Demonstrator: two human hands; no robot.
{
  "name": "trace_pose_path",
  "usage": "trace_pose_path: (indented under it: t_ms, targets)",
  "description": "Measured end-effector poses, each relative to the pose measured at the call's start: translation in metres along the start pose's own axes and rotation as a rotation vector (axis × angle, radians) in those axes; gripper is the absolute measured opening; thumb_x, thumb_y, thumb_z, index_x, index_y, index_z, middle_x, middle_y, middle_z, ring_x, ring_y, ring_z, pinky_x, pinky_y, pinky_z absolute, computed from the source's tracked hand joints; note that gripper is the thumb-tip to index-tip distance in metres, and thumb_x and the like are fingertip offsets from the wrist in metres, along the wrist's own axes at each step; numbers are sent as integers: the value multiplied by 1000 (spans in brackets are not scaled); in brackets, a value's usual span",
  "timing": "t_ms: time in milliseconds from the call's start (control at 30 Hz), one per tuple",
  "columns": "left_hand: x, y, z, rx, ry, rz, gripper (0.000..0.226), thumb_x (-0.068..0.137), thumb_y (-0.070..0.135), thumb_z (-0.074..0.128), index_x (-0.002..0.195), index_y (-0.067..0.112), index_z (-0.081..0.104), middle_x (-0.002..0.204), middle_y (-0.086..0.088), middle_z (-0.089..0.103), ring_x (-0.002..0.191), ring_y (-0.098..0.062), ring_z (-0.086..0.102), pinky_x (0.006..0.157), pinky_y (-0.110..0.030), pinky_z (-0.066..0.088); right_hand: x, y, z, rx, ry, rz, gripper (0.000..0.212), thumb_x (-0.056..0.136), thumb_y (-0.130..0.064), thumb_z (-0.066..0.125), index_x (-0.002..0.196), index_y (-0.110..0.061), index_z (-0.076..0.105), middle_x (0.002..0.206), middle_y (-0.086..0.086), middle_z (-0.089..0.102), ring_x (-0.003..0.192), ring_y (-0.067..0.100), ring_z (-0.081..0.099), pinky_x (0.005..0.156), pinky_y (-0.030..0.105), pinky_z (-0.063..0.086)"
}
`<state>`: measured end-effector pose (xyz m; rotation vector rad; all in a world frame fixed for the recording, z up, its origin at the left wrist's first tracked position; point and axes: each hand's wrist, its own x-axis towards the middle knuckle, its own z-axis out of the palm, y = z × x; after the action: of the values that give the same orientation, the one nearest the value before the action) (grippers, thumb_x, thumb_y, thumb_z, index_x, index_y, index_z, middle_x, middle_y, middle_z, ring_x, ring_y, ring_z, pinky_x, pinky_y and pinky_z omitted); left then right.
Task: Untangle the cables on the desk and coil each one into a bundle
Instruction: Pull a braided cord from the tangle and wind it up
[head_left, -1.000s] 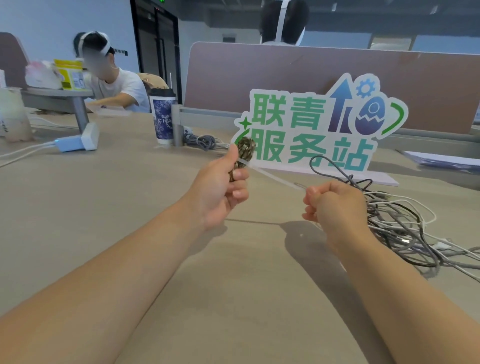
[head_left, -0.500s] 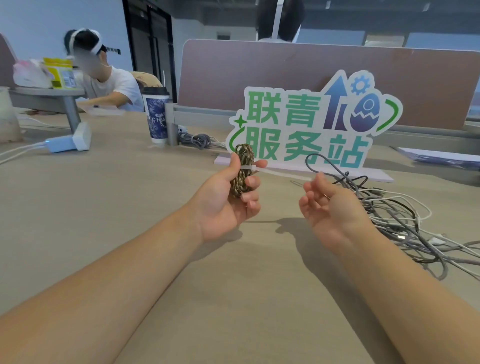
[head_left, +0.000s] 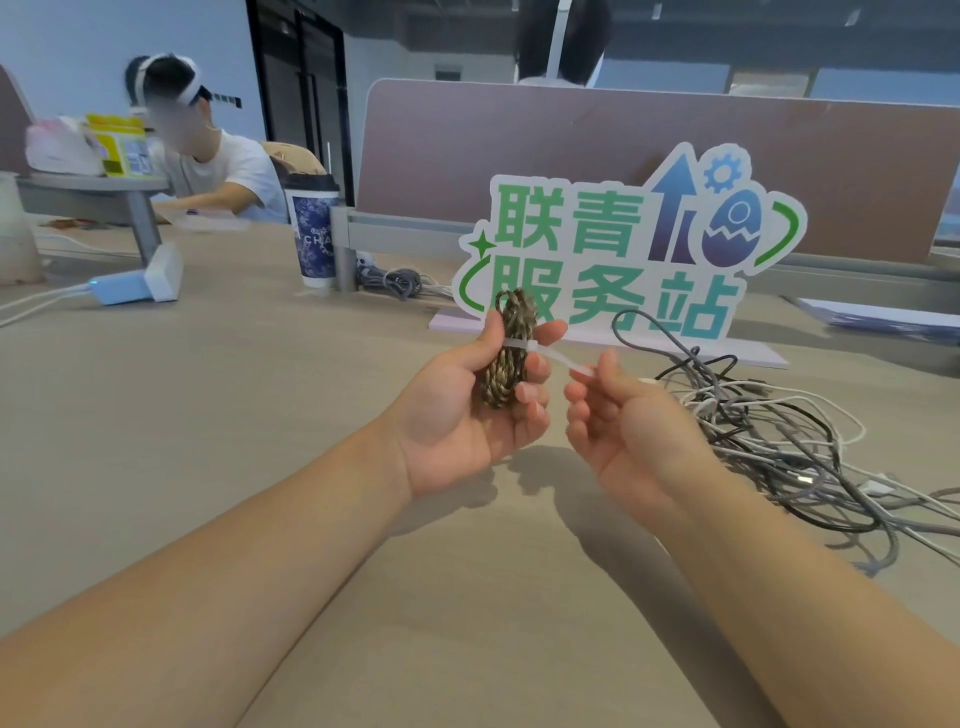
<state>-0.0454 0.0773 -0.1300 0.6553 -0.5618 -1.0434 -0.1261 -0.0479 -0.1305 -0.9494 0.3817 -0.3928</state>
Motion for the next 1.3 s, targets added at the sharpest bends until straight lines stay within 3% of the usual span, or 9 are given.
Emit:
trace_pose_path:
  t_ms: [133, 567, 633, 733, 800, 933, 1033, 1167, 1300]
  targets:
    - [-6, 0, 3, 114, -165, -94, 43, 84, 47, 52, 108, 14, 67, 72, 0, 57, 65, -15, 55, 64, -28, 51, 8, 4, -5, -380, 205, -97, 35, 96, -34, 49, 75, -8, 60, 46, -7, 48, 37, 5, 37, 40, 18, 32]
    - [-15, 15, 6, 359, -80, -134, 20, 82, 37, 56, 86, 17, 57, 67, 2, 50, 59, -14, 50, 61, -26, 43, 29, -10, 2, -393, 347, -50, 35, 94, -32, 54, 69, -8, 56, 56, -3, 41, 44, 8, 31, 34, 17, 30]
    - [-16, 15, 0, 602, -51, -91, 5, 91, 19, 53, 92, 18, 57, 70, 1, 50, 62, -13, 50, 63, -24, 44, 27, -6, -2, -397, 344, -89, 33, 94, -32, 55, 70, -9, 57, 56, -2, 42, 44, 8, 33, 37, 18, 32]
    - [-17, 18, -11, 1193, 81, 48, 21, 95, 9, 52, 100, 29, 53, 81, 2, 57, 72, -11, 55, 70, -23, 49, 23, 3, -4, -238, 266, -162, 28, 95, -28, 53, 77, -8, 59, 59, -1, 45, 40, 6, 38, 37, 17, 38]
    - [-18, 19, -20, 1350, 190, 70, 27, 93, 9, 56, 107, 29, 45, 94, -1, 60, 78, -10, 56, 65, -16, 49, 18, 10, -1, -154, 202, -136, 21, 97, -25, 50, 91, -6, 57, 66, 3, 51, 46, 9, 47, 41, 19, 47]
    - [-16, 20, -44, 1575, 339, 102, 24, 89, 12, 61, 103, 26, 46, 96, 2, 59, 87, -13, 56, 66, -17, 41, 7, 34, 10, -736, 119, -345, 30, 95, -34, 50, 124, -28, 53, 101, -1, 60, 78, 19, 64, 70, 38, 57]
    - [-17, 22, -64, 1593, 419, 132, 25, 82, 12, 69, 93, 28, 53, 95, 4, 60, 86, -12, 56, 68, -15, 40, 5, 50, 22, -1089, -106, -581, 21, 90, -28, 58, 108, -36, 65, 103, -9, 63, 87, 13, 63, 82, 32, 52]
    - [-17, 28, -85, 1571, 525, 223, 20, 82, 14, 71, 102, 17, 70, 98, -1, 67, 86, -10, 57, 71, -13, 38, 28, 57, 38, -1417, -126, -656, 28, 87, -18, 61, 112, -28, 68, 110, -4, 67, 91, 12, 58, 79, 16, 35]
    - [-9, 39, -105, 1563, 674, 244, 27, 88, 15, 63, 115, 14, 67, 109, -4, 67, 94, -13, 58, 79, -14, 35, 62, 63, 58, -1525, -154, -713, 30, 89, -17, 59, 117, -23, 67, 111, 4, 67, 95, 17, 55, 72, 18, 28]
